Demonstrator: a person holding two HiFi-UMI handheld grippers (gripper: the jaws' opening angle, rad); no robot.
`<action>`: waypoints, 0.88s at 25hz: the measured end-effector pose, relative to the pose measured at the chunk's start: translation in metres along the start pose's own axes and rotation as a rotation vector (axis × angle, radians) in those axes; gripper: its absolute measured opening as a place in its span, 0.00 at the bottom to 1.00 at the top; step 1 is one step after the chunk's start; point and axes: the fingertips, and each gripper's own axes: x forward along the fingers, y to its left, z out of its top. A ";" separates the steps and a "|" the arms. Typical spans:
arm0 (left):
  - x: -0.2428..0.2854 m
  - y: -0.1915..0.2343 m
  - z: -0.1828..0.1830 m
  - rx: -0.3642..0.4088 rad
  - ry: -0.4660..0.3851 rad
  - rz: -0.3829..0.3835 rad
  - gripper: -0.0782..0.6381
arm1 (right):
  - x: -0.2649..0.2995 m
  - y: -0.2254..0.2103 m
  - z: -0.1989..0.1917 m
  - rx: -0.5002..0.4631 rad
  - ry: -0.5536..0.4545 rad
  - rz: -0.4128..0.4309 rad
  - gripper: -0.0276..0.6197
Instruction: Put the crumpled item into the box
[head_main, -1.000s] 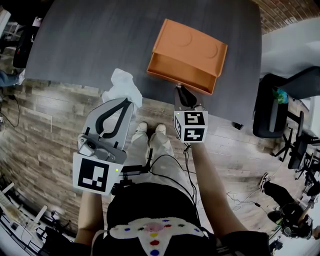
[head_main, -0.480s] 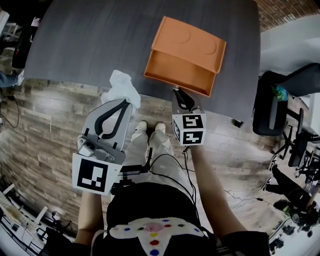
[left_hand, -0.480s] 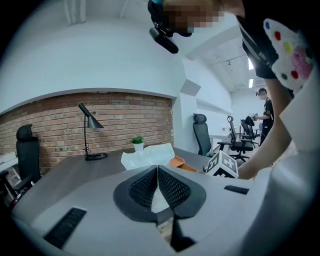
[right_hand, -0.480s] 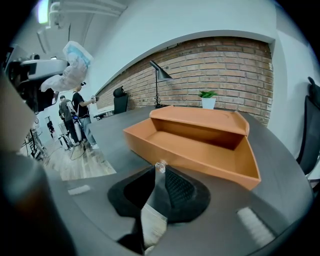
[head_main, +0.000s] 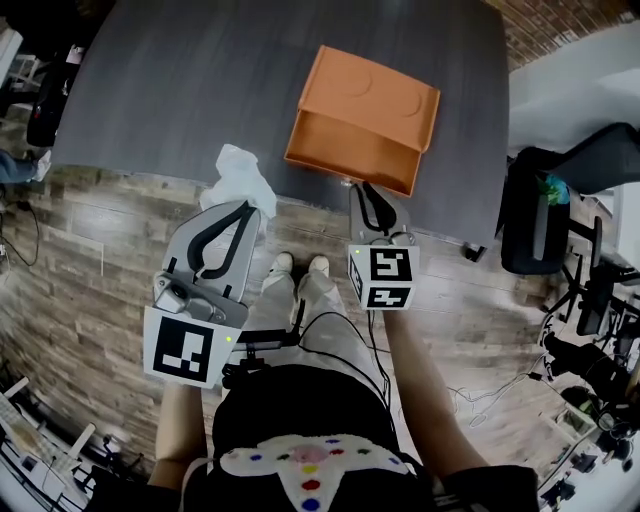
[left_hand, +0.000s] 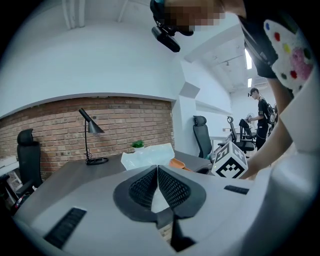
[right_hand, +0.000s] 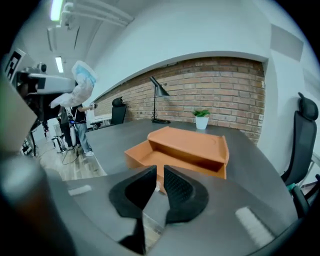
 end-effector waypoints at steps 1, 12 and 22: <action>0.000 -0.001 0.004 0.003 -0.005 -0.001 0.12 | -0.007 -0.003 0.009 -0.005 -0.025 -0.014 0.12; -0.007 -0.013 0.038 0.049 -0.080 -0.040 0.12 | -0.083 -0.029 0.078 0.013 -0.208 -0.124 0.06; -0.013 -0.029 0.070 0.109 -0.136 -0.073 0.12 | -0.136 -0.038 0.115 -0.006 -0.296 -0.176 0.06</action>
